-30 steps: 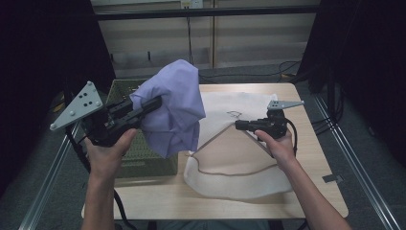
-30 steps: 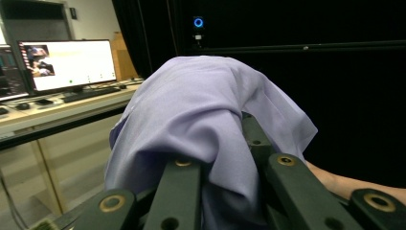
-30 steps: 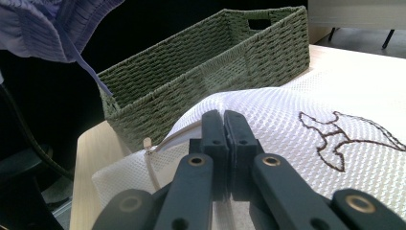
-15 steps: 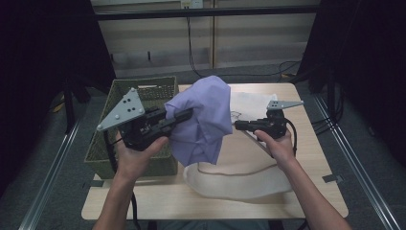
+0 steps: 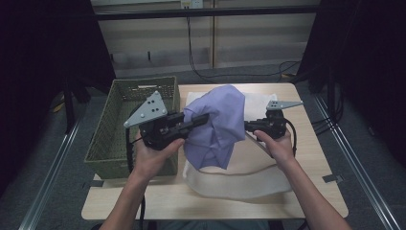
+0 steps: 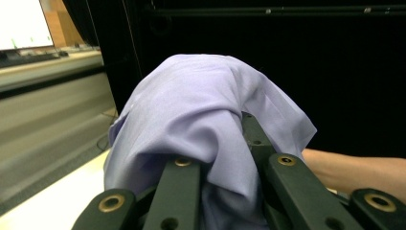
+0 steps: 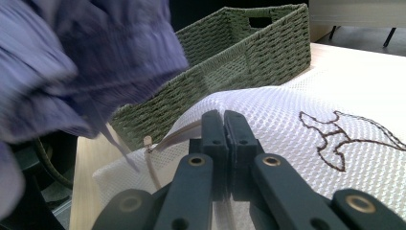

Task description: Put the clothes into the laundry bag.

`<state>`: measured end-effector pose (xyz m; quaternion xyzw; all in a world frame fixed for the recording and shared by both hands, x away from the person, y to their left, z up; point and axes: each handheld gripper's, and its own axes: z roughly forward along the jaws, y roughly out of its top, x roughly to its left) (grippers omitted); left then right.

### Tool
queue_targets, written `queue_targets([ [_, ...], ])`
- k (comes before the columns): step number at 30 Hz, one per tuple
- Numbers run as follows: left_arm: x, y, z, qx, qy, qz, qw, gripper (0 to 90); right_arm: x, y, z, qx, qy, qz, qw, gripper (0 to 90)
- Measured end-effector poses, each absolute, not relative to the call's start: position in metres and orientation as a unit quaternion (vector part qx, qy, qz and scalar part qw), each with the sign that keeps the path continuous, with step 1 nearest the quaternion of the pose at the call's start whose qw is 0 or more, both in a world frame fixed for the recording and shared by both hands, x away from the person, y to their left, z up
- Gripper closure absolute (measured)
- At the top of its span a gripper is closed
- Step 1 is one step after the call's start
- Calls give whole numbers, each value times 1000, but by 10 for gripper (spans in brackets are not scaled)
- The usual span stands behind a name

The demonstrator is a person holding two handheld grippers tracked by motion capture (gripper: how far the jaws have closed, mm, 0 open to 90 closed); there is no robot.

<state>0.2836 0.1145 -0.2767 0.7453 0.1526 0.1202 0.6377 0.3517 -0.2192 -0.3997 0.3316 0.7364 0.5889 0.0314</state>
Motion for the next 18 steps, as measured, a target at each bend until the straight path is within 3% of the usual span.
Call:
queue_targets([
  [18,289,72,-311,779,135,82,606,801,353,-220,-402,331,738,587,30,886],
])
